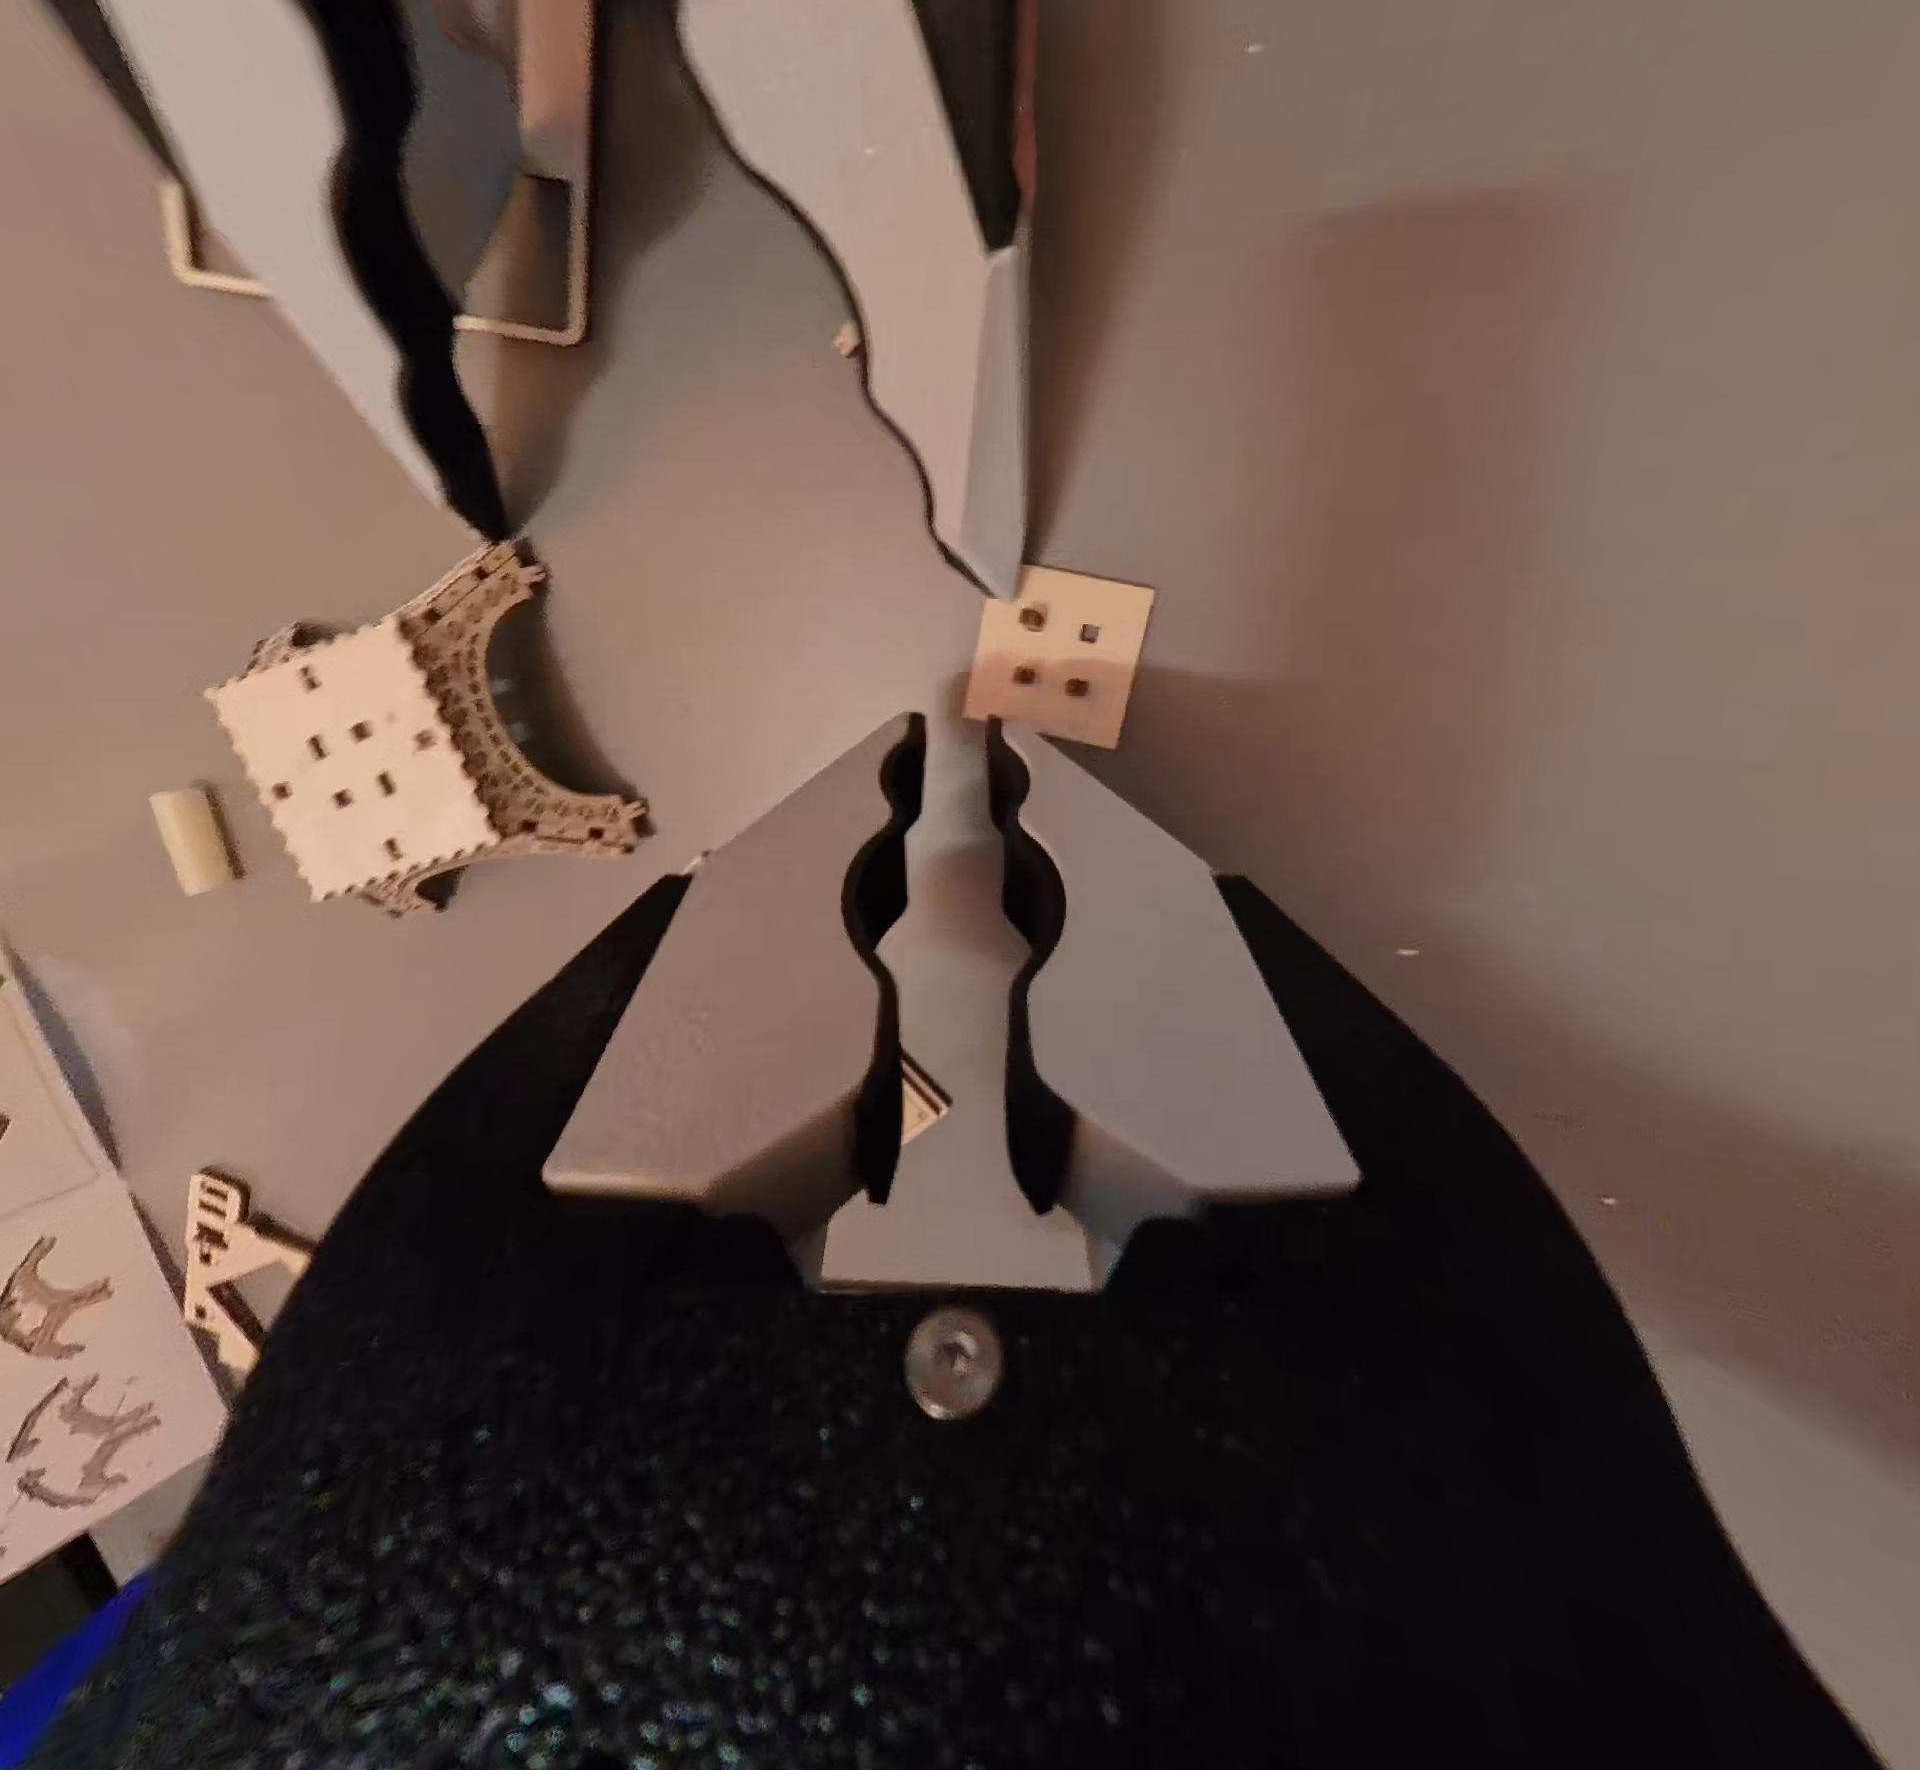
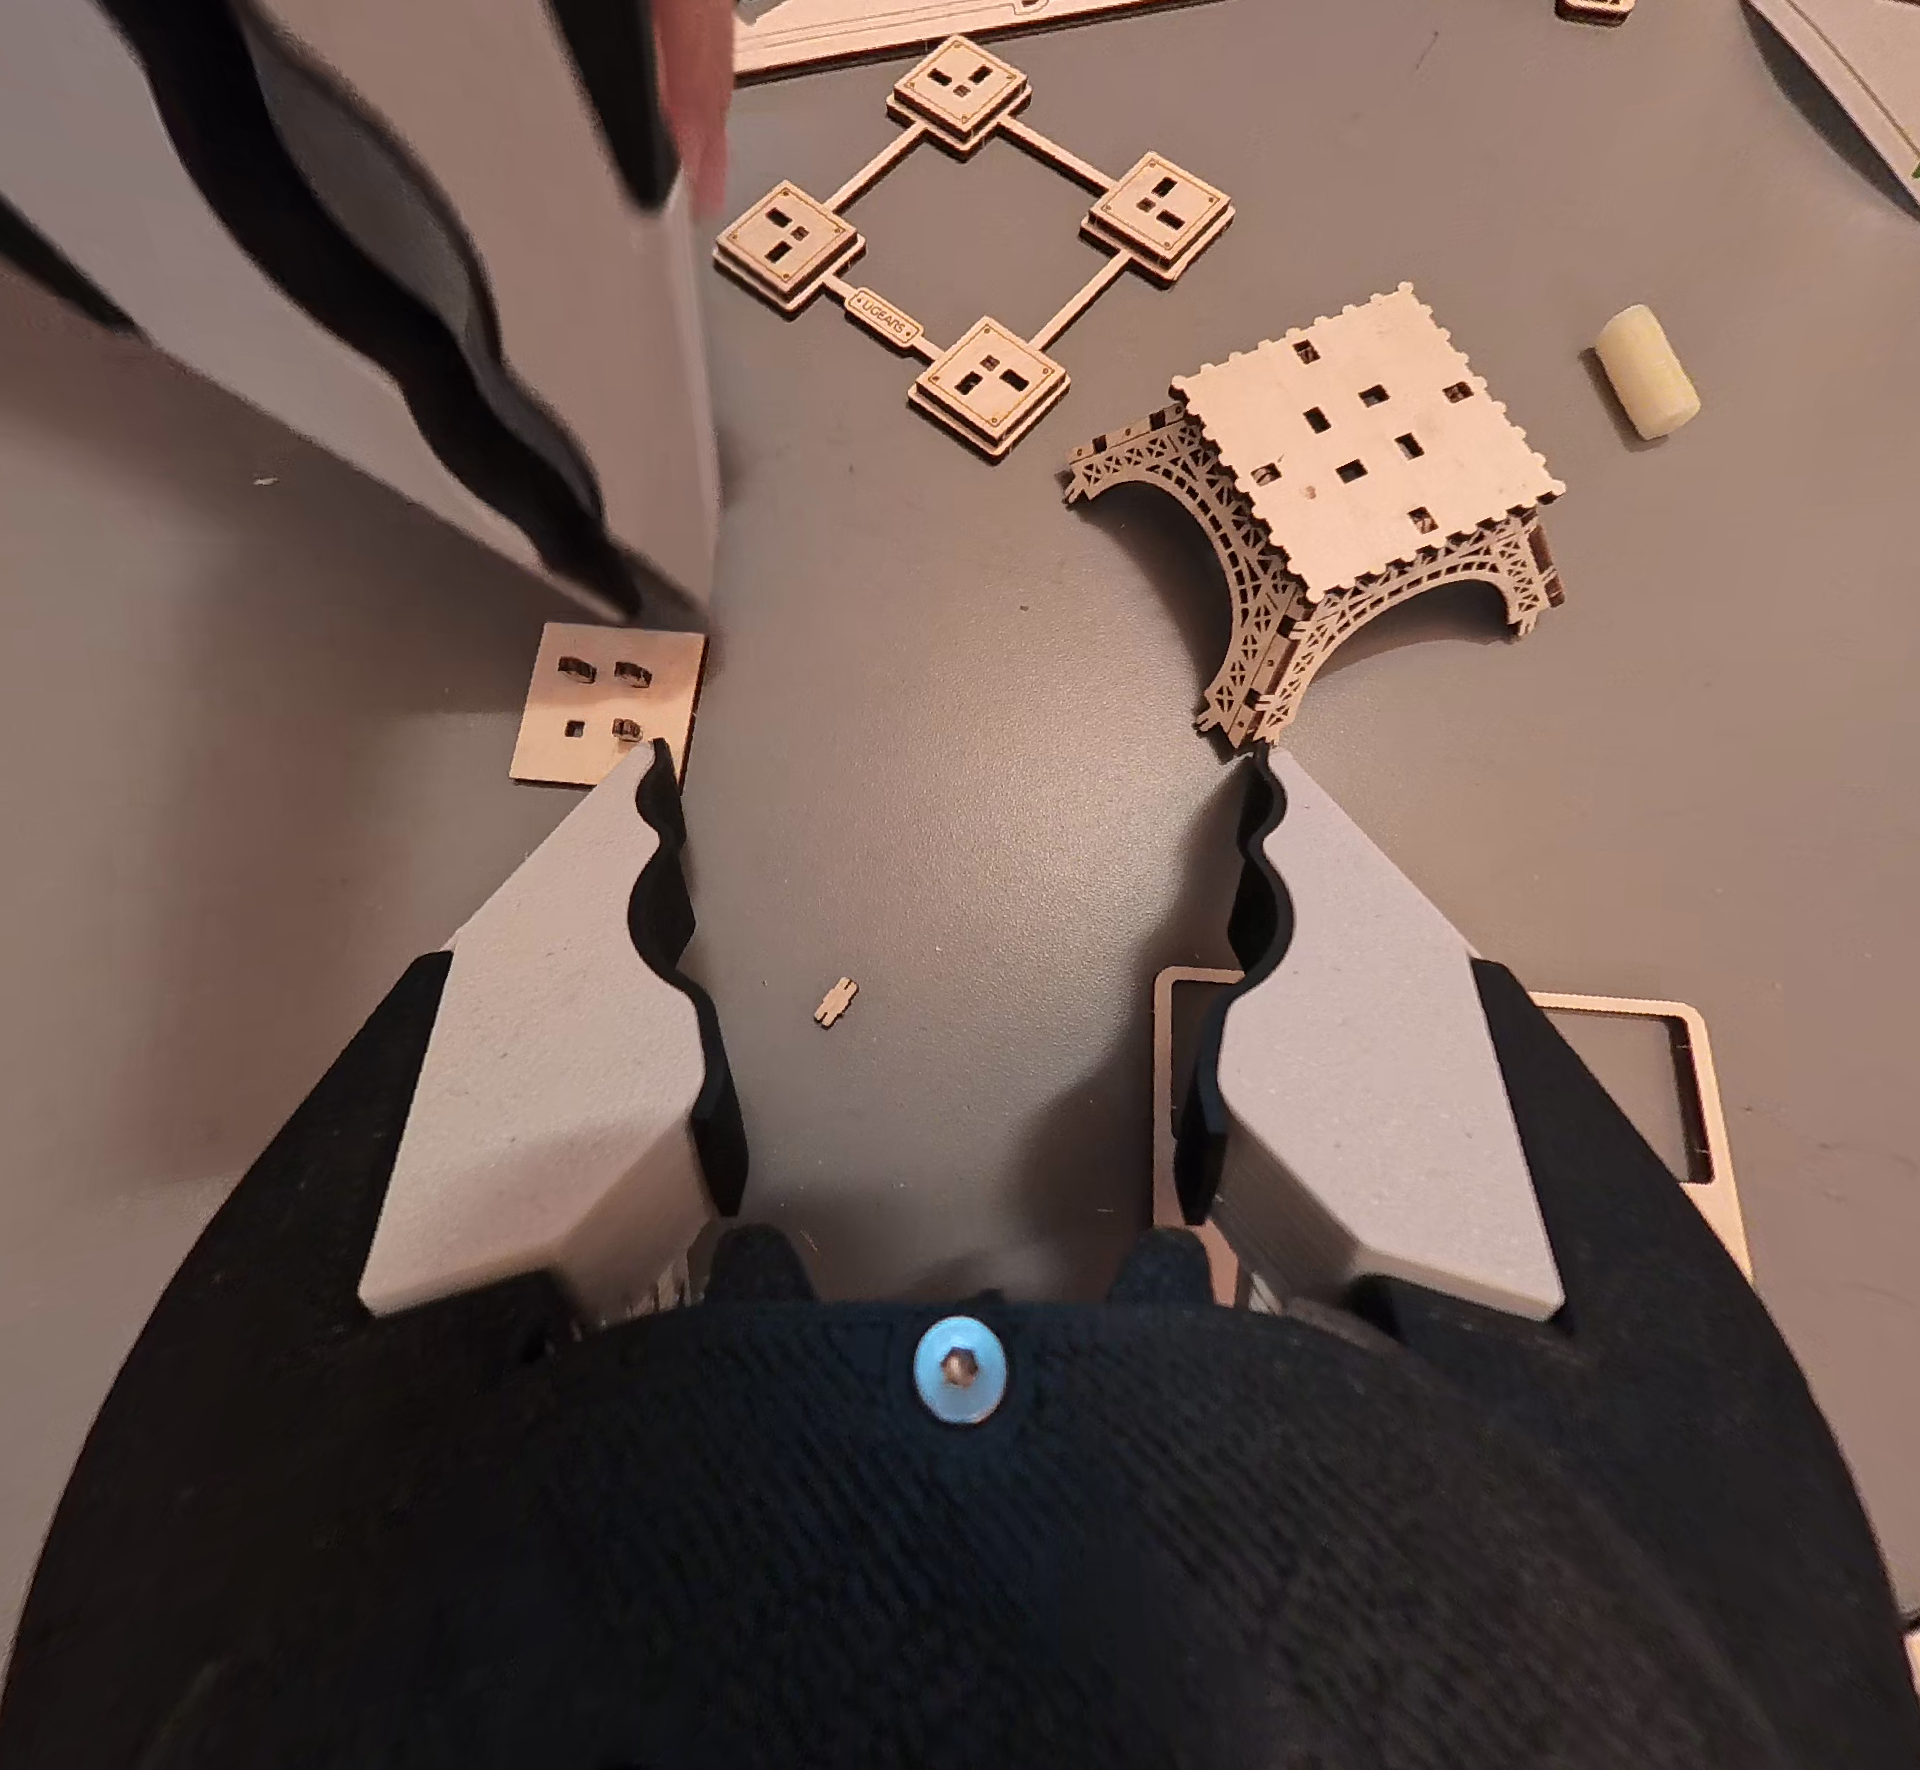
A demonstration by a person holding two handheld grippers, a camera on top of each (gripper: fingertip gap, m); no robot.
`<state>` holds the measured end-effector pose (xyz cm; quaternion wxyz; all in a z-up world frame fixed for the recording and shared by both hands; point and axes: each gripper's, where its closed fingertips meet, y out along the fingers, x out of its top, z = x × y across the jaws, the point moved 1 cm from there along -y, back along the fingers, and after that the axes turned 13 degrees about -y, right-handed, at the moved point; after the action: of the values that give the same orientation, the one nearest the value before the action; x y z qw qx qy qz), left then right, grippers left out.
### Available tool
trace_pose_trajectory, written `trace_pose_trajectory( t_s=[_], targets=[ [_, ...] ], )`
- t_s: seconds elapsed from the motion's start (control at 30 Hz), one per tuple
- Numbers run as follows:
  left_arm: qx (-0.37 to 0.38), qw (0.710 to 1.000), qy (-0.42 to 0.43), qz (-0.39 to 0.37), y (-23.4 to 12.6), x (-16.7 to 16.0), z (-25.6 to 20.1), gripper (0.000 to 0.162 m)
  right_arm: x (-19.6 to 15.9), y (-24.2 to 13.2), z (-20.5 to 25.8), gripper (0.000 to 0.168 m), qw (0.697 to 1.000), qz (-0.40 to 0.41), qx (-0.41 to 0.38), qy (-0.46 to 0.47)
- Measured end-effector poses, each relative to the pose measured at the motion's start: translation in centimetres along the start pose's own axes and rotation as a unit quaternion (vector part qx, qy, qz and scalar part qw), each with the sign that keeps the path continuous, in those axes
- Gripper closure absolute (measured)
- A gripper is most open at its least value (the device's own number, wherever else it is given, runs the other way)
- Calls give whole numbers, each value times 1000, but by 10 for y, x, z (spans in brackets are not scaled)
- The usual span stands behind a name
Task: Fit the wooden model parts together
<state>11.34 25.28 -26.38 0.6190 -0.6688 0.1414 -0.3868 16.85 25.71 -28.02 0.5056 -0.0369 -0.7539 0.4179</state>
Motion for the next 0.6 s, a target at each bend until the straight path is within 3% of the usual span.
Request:
trace_pose_trajectory(
  t_s=[0.03,0.23,0.37,0.6],
  targets=[
    [8,1000,-10,-8,-3,0,4,148,0,0,0,63,1000,0,0,0],
    [40,991,-106,-71,-12,-11,4,147,0,0,0,62,1000,0,2,0],
    [50,977,-169,-124,-11,-22,-14,144,-1,-2,10,48,999,9,32,-25],
    [92,955,-229,-167,-1,-25,-23,147,6,-56,-20,56,998,2,1,-60]
  ],
)
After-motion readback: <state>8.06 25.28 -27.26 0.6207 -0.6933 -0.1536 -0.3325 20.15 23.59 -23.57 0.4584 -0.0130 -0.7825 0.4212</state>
